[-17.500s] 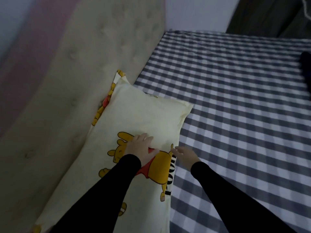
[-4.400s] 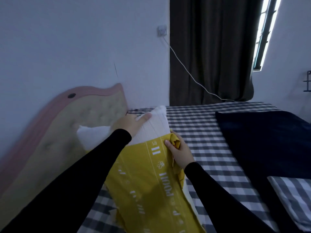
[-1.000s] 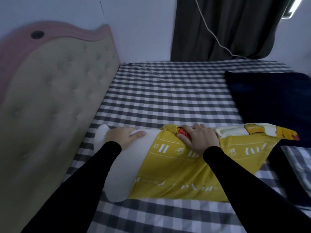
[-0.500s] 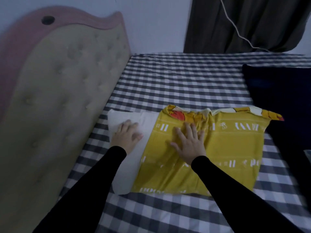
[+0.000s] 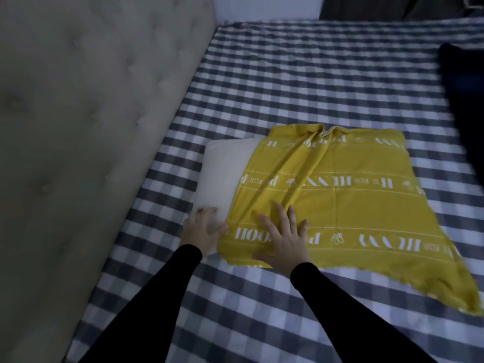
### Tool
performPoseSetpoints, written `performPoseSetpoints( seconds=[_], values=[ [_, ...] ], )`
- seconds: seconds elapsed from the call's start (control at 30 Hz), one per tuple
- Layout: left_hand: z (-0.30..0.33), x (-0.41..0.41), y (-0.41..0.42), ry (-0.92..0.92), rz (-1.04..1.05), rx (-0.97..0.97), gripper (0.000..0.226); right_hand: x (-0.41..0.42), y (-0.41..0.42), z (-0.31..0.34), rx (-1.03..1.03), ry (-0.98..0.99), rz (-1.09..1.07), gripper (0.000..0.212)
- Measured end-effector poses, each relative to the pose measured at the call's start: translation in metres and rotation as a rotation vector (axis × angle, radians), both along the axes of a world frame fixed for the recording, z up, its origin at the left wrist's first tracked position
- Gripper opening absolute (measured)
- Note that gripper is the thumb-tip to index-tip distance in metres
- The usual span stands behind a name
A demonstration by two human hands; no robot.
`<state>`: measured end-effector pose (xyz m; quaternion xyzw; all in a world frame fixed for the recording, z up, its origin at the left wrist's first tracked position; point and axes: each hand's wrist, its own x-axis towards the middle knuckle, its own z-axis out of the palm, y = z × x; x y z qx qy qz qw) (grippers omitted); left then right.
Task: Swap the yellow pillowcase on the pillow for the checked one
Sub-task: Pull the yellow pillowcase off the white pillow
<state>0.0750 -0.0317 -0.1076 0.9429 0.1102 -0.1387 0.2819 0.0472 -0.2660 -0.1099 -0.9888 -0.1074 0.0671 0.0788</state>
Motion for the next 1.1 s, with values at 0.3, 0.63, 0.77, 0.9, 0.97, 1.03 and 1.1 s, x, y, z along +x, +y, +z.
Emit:
performPoseSetpoints(
  seconds=[0.3, 0.63, 0.77, 0.9, 0.97, 1.03, 1.1],
  values=[
    [-0.011, -0.004, 0.008, 0.146, 0.432, -0.379, 0.113, -0.009, 0.019, -0.027, 0.298, -0.349, -0.443, 0.088],
    [0.009, -0.004, -0.014, 0.110, 0.477, -0.225, 0.089, 0.019, 0.010, -0.003, 0.227, 0.067, -0.819, 0.045],
    [0.027, -0.002, -0.017, 0.040, 0.480, -0.238, 0.093, 0.017, -0.002, 0.014, 0.287, 0.008, -0.810, 0.036],
    [0.051, 0.005, -0.015, 0.019, 0.445, -0.210, 0.095, 0.012, -0.036, 0.036, 0.455, 0.005, -0.932, 0.027],
    [0.058, 0.005, -0.014, 0.015, 0.445, -0.194, 0.101, 0.006, -0.069, 0.046, 0.564, -0.032, -1.051, 0.026],
    [0.063, -0.001, -0.013, 0.013, 0.456, -0.166, 0.108, -0.006, -0.097, 0.055, 0.628, -0.076, -1.126, 0.026],
    [0.064, -0.009, -0.013, 0.018, 0.475, -0.167, 0.107, -0.015, -0.103, 0.060, 0.696, -0.076, -1.107, 0.024]
  ],
)
